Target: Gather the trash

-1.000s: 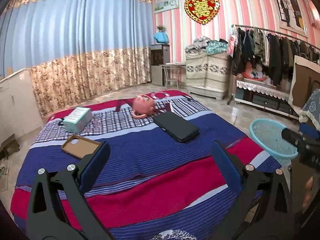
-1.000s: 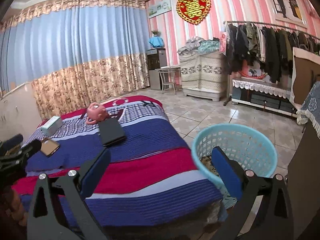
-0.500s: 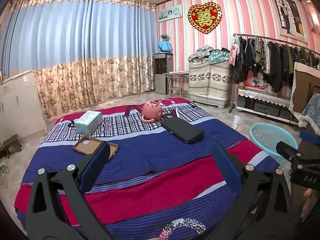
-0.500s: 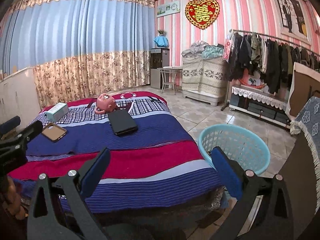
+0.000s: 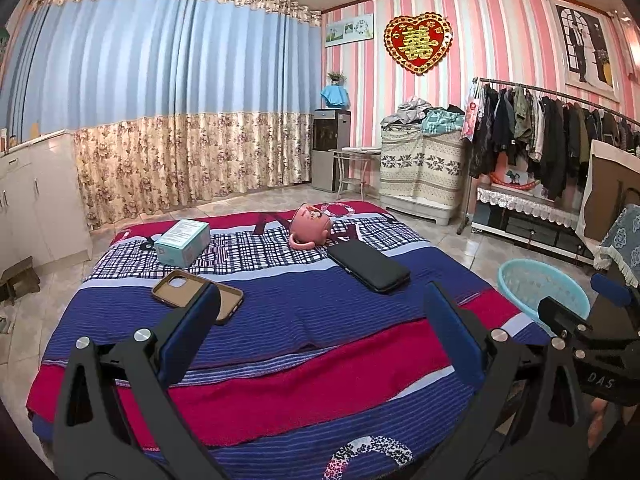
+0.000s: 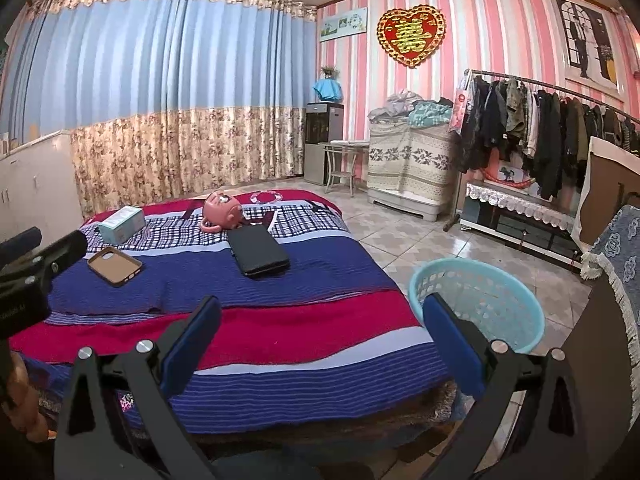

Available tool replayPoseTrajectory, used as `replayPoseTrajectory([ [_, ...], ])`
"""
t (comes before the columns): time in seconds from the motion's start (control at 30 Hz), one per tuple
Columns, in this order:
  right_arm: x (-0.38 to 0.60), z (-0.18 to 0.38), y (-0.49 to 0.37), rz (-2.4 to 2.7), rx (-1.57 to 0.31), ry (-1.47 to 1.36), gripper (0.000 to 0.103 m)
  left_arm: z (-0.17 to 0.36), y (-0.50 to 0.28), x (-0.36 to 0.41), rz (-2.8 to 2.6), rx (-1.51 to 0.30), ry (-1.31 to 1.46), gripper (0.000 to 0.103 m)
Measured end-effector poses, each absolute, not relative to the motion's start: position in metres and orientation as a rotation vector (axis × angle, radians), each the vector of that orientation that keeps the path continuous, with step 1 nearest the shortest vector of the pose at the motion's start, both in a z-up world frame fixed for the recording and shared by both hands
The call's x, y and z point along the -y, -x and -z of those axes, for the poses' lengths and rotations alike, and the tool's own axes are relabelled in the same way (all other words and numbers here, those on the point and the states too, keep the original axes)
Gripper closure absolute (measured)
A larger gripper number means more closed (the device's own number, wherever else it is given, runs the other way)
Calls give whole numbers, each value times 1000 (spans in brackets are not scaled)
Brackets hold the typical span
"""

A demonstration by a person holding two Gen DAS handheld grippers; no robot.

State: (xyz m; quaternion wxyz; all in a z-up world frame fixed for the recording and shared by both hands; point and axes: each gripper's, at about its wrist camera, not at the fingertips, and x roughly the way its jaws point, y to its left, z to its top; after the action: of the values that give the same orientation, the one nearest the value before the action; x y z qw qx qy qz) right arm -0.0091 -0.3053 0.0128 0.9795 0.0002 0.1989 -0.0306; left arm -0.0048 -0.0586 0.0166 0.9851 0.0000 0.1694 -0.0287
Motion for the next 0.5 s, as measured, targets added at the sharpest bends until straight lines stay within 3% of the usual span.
replayPoseTrajectory([
  [0.5,299,-13,7,71,-382,15,5,-15,7,66,70,-326,-9,5],
])
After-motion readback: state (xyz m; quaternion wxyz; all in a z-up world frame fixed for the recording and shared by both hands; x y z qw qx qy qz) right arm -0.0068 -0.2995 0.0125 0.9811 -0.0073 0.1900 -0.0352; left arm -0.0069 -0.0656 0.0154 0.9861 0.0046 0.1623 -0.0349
